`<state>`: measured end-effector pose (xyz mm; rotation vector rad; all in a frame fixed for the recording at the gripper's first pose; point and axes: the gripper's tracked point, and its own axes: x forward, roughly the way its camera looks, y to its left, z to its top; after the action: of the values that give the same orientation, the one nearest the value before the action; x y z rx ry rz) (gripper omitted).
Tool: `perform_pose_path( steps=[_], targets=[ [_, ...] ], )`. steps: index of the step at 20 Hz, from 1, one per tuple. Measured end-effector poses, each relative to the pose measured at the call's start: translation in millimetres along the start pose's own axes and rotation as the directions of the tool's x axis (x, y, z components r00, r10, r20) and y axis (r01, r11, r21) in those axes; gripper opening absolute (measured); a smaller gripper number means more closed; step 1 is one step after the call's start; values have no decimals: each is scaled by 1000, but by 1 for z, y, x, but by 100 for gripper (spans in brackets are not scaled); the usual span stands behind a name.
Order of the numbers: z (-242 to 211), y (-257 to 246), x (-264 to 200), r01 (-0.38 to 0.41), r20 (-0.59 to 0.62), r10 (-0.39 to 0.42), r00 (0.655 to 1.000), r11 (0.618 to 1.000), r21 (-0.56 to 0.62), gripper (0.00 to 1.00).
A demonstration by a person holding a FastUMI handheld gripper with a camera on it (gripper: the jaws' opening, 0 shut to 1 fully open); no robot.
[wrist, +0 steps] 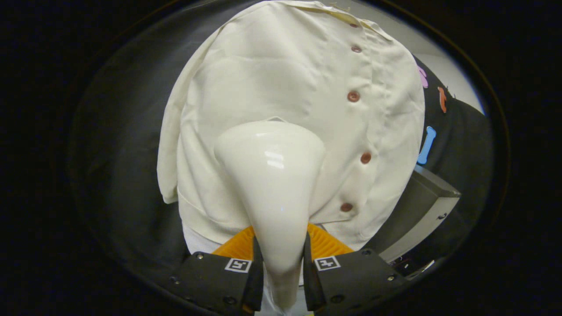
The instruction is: Iron the clothes twice with a garment steamer, once on the left side and once on the right side.
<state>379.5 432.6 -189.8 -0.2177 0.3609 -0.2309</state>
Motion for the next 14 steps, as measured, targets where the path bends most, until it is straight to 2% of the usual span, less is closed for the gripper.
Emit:
perform_pose_path(
  steps=[8, 14],
  targets=[
    [-64, 16, 14, -10, -98, 10, 995, 1000, -8, 38],
    [-66, 11, -9, -42, -87, 41, 995, 999, -9, 38]
  ],
)
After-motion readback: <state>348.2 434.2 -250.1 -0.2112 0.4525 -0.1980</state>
